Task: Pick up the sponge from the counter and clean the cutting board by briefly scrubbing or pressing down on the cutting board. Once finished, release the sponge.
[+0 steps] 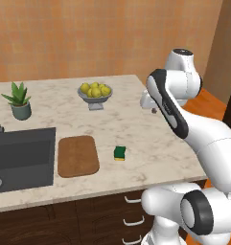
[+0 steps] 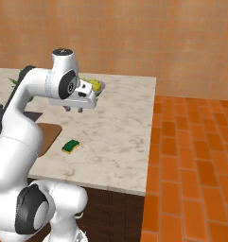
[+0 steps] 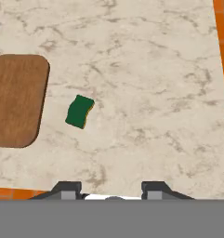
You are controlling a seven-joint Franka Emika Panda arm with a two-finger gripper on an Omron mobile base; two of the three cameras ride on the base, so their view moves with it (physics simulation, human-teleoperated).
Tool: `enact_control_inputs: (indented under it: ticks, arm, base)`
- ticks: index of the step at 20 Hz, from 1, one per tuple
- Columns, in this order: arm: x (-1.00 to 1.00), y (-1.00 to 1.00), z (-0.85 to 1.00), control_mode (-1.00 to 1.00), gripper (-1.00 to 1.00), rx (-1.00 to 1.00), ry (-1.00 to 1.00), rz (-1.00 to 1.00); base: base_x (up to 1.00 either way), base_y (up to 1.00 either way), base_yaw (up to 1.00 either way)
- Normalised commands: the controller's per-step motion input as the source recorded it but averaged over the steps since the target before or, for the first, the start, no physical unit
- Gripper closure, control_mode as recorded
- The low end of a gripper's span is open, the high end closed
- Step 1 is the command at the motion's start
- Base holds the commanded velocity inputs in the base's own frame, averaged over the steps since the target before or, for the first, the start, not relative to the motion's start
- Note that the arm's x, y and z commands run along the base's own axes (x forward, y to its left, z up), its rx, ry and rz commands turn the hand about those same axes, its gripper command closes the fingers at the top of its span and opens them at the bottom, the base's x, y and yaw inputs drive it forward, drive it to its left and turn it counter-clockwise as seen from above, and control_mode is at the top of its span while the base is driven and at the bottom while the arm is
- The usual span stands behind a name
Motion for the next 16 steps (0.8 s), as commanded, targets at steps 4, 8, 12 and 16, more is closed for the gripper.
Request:
enact_control_inputs:
  ticks: [4, 8, 12, 16]
  arm:
    - [-0.01, 0.53, -0.53, -1.00, -1.00, 0.00, 0.05, -0.04]
    - [0.19, 1.00, -1.00, -1.00, -1.00, 0.00, 0.20, -0.15]
    - [0.60, 0.63, -1.00, -1.00, -1.00, 0.00, 0.12, -0.17]
    - [0.61, 0.23, -1.00, -1.00, -1.00, 0.00, 0.04, -0.09]
  base:
    - [0.00, 0.00, 0.00]
    - [0.00, 0.00, 0.00]
    - [0.00, 0.00, 0.00]
    - [0.00, 0.00, 0.00]
